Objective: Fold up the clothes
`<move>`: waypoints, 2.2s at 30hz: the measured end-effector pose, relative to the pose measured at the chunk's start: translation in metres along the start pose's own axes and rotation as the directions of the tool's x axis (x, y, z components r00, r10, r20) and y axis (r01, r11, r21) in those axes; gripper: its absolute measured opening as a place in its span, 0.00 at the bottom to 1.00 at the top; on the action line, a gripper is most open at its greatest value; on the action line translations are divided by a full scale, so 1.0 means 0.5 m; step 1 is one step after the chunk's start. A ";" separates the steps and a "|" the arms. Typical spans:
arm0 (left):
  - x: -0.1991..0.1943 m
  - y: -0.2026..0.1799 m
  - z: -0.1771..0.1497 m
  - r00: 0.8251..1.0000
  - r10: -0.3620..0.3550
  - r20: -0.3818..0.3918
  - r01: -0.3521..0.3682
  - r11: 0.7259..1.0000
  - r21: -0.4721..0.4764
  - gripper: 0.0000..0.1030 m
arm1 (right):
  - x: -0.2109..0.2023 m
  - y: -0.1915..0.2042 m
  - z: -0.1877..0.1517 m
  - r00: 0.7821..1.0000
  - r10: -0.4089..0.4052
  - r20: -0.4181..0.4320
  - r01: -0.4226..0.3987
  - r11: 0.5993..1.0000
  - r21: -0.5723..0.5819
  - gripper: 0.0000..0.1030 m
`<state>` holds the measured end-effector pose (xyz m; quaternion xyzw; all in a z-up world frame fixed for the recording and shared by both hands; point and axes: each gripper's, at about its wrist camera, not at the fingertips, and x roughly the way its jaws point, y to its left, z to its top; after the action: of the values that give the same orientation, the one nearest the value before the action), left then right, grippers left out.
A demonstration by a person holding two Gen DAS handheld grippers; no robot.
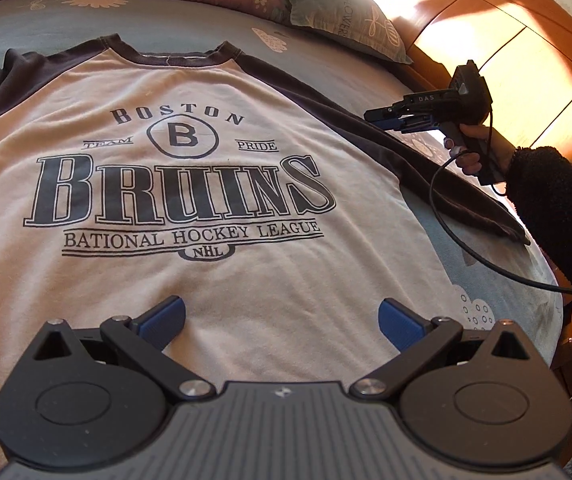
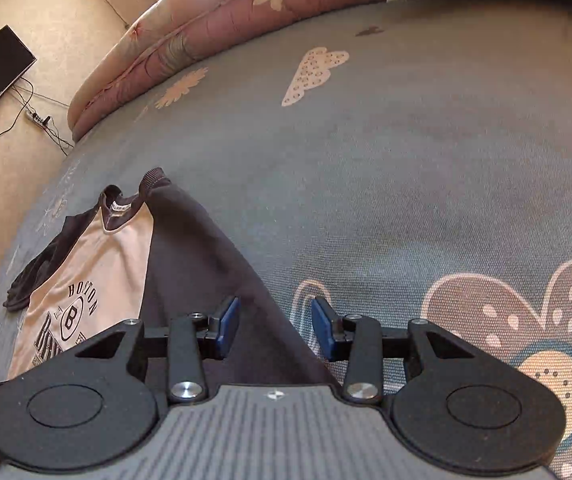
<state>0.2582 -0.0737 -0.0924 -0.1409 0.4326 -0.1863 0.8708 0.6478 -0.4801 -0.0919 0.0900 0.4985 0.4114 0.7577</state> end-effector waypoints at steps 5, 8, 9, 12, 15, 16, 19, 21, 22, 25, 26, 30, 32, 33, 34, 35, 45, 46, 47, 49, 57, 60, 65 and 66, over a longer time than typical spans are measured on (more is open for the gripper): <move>0.000 0.008 0.001 1.000 -0.023 0.010 0.023 1.000 -0.008 0.99 | 0.001 -0.049 0.002 0.987 0.154 -0.036 -0.151 0.985 0.081 0.44; 0.000 0.008 0.001 1.000 -0.025 0.011 0.025 1.000 -0.003 0.99 | 0.032 -0.045 0.024 0.984 0.175 -0.021 -0.173 0.980 0.095 0.44; 0.000 0.008 0.001 1.000 -0.025 0.010 0.025 1.000 0.000 0.99 | 0.041 -0.041 0.029 0.984 0.180 -0.021 -0.177 0.980 0.093 0.44; 0.000 0.011 0.000 0.999 -0.033 0.013 0.033 0.999 -0.001 0.99 | 0.045 -0.044 0.033 0.982 0.186 -0.039 -0.181 0.978 0.099 0.39; 0.000 0.012 -0.002 0.999 -0.039 0.021 0.039 0.999 0.004 0.99 | 0.028 -0.047 0.017 0.986 0.157 -0.052 -0.152 0.984 0.088 0.19; 0.001 0.012 -0.002 0.999 -0.039 0.023 0.039 0.999 0.007 0.99 | 0.023 -0.048 0.011 0.988 0.147 -0.055 -0.142 0.986 0.082 0.17; 0.002 0.010 -0.002 0.999 -0.035 0.026 0.035 0.999 0.012 0.99 | 0.008 -0.048 -0.006 0.991 0.115 -0.062 -0.111 0.992 0.065 0.13; 0.002 0.009 -0.002 0.999 -0.034 0.027 0.033 0.999 0.014 0.99 | -0.003 -0.049 -0.017 0.993 0.093 -0.066 -0.090 0.995 0.053 0.01; 0.002 0.009 -0.002 0.999 -0.034 0.027 0.034 0.999 0.013 0.99 | -0.007 -0.036 -0.016 0.996 0.062 -0.066 -0.061 0.998 0.011 0.02; 0.003 0.009 -0.002 0.999 -0.030 0.030 0.029 1.000 0.007 0.99 | -0.032 -0.007 -0.004 1.000 -0.020 0.008 0.020 0.996 -0.088 0.03; 0.003 0.007 -0.002 0.999 -0.026 0.029 0.026 1.000 0.010 0.99 | -0.033 -0.006 -0.002 0.999 -0.047 0.020 0.049 0.994 -0.095 0.03; 0.002 0.007 -0.001 0.999 -0.023 0.027 0.022 1.000 0.009 0.99 | -0.020 -0.017 0.001 0.987 -0.156 0.027 0.157 0.985 -0.066 0.03; 0.002 0.008 -0.001 0.999 -0.025 0.027 0.025 1.000 0.007 0.99 | -0.027 0.000 0.004 0.976 -0.211 0.060 0.214 0.976 -0.047 0.16; 0.002 0.008 -0.001 0.999 -0.025 0.028 0.025 1.000 0.008 0.99 | -0.033 0.015 0.004 0.965 -0.247 0.083 0.252 0.966 -0.055 0.25; 0.002 0.008 -0.002 0.999 -0.025 0.029 0.025 1.000 0.009 0.99 | -0.038 0.032 0.004 0.960 -0.262 0.100 0.270 0.961 -0.068 0.30; 0.003 0.008 -0.002 0.999 -0.025 0.029 0.025 1.000 0.010 0.99 | -0.043 0.051 0.003 0.958 -0.264 0.112 0.273 0.958 -0.082 0.30; 0.002 0.013 -0.002 0.999 -0.042 0.032 0.042 0.999 0.000 0.99 | -0.080 0.054 -0.079 0.946 -0.323 0.000 0.322 0.945 -0.062 0.38; 0.002 0.013 -0.002 0.999 -0.042 0.034 0.042 0.999 0.000 0.99 | -0.107 0.037 -0.092 0.931 -0.364 0.000 0.364 0.931 -0.026 0.38; 0.002 0.013 -0.003 0.999 -0.041 0.035 0.041 0.999 0.001 0.99 | -0.138 0.023 -0.108 0.923 -0.384 0.004 0.384 0.923 0.008 0.38; 0.003 0.011 -0.003 0.999 -0.037 0.036 0.037 0.999 0.004 0.99 | -0.202 0.006 -0.139 0.919 -0.393 0.029 0.391 0.919 0.056 0.40; 0.005 0.005 0.001 1.000 -0.018 0.025 0.018 1.000 0.003 0.99 | -0.320 -0.063 -0.213 0.915 -0.389 0.112 0.360 0.908 0.212 0.45; 0.007 0.002 0.002 1.000 -0.012 0.019 0.012 1.000 0.011 0.99 | -0.352 -0.078 -0.230 0.873 -0.463 0.154 0.427 0.877 0.218 0.45; 0.007 0.003 0.002 1.000 -0.014 0.018 0.013 1.000 0.014 0.99 | -0.395 -0.095 -0.252 0.776 -0.619 0.118 0.617 0.785 0.060 0.46; 0.007 0.003 0.002 1.000 -0.014 0.018 0.013 1.000 0.014 0.99 | -0.398 -0.101 -0.258 0.769 -0.630 0.106 0.630 0.776 0.036 0.47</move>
<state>0.2613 -0.0739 -0.0949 -0.1394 0.4225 -0.1939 0.8743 0.5350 -0.6901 -0.0467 -0.0599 0.4561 0.1285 0.8785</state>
